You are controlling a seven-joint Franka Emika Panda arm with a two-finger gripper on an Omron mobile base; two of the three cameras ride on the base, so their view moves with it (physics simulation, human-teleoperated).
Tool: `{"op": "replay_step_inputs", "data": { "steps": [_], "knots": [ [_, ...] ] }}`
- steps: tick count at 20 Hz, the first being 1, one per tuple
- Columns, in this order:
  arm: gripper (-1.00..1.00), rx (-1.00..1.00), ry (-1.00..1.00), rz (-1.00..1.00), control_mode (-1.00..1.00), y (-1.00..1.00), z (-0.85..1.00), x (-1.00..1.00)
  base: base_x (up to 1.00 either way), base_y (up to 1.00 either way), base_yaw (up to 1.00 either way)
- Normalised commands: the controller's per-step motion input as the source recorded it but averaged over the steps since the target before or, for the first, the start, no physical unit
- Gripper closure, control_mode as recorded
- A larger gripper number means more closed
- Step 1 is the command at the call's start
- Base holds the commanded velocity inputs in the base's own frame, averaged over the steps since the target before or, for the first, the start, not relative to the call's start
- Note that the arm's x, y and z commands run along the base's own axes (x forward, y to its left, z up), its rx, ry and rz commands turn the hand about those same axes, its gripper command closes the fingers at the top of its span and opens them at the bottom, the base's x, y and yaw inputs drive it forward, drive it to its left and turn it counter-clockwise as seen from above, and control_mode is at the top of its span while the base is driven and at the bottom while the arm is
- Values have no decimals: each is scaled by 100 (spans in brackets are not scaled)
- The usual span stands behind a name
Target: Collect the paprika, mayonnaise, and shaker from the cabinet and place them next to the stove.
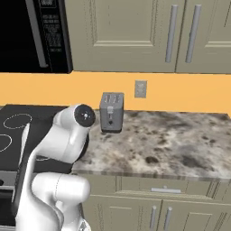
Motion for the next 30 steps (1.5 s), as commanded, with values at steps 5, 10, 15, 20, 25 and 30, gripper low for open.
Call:
{"op": "replay_step_inputs", "data": {
  "steps": [5,10,15,20,25,30],
  "knots": [
    [100,-1,-2,23,-100,-18,-58,21,0,0,0],
    [100,0,0,14,-100,0,-47,38,0,0,0],
    [100,0,0,15,-100,-1,-50,49,0,0,0],
    [100,0,1,16,-100,0,-52,55,0,0,0],
    [100,0,0,12,-100,-12,-46,51,0,0,0],
    [100,0,3,9,-100,-13,-33,55,0,0,0]
  ]
}}
